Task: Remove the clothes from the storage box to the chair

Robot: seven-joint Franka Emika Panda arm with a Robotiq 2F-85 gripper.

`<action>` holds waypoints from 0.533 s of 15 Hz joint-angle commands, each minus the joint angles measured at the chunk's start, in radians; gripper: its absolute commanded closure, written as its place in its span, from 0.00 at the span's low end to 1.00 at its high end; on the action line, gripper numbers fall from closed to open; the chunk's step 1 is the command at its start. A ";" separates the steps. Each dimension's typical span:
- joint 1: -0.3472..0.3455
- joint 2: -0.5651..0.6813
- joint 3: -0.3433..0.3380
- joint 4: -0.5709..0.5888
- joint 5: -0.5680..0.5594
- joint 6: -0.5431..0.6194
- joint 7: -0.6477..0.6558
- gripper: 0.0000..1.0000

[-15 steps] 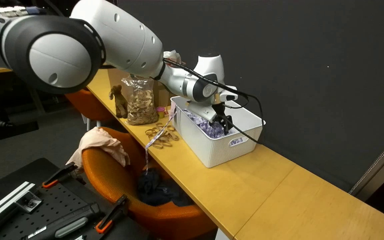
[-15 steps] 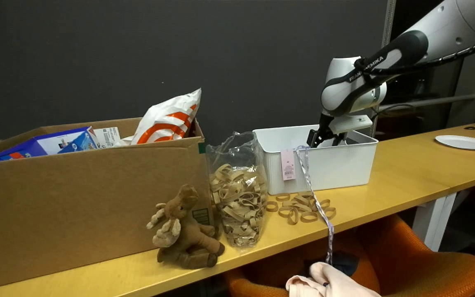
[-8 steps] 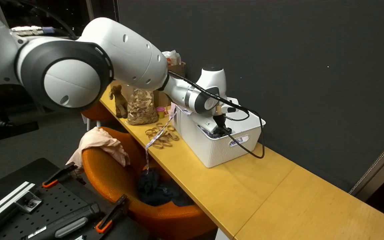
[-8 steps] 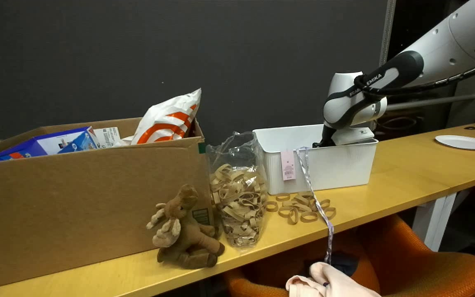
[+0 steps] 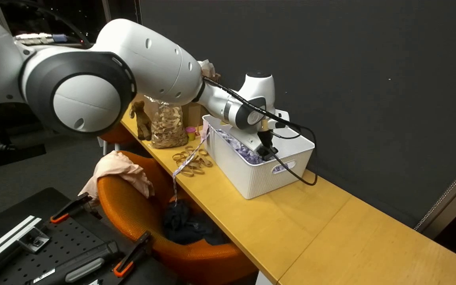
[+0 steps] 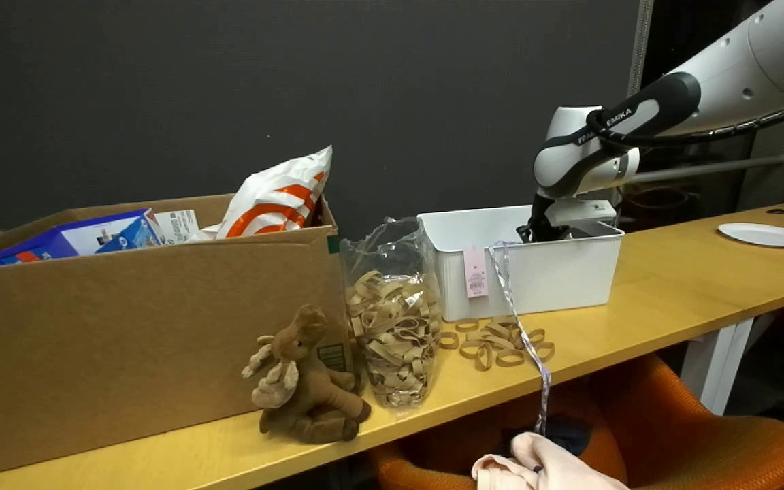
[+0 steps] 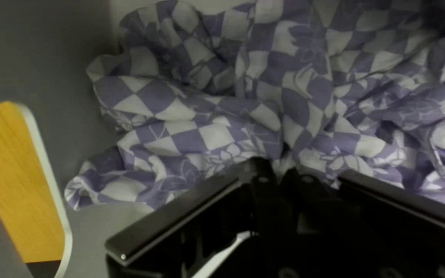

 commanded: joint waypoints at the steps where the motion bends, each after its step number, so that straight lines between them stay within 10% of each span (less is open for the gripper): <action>1: 0.010 -0.035 -0.014 0.040 0.009 -0.087 0.080 1.00; 8: 0.043 -0.228 -0.051 -0.001 -0.002 -0.262 0.275 0.98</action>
